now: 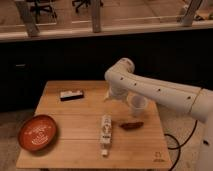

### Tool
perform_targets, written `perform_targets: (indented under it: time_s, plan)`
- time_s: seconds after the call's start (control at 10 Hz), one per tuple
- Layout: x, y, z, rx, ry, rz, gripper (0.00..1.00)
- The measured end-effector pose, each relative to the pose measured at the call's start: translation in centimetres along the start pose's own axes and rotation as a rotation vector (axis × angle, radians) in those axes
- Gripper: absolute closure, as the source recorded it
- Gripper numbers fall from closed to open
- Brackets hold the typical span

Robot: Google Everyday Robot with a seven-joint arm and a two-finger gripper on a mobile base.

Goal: Move the arm in a circular motion

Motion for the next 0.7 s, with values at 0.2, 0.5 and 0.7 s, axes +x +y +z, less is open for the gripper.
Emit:
perform_targets:
  time_s: [0.2, 0.5, 0.7]
  plan:
    - [-0.13, -0.43, -0.01, 0.001, -0.003, -0.010, 0.20]
    - [-0.23, -0.72, 0.15, -0.001, -0.008, -0.027, 0.20]
    - [-0.09, -1.04, 0.23, 0.002, -0.010, -0.034, 0.20]
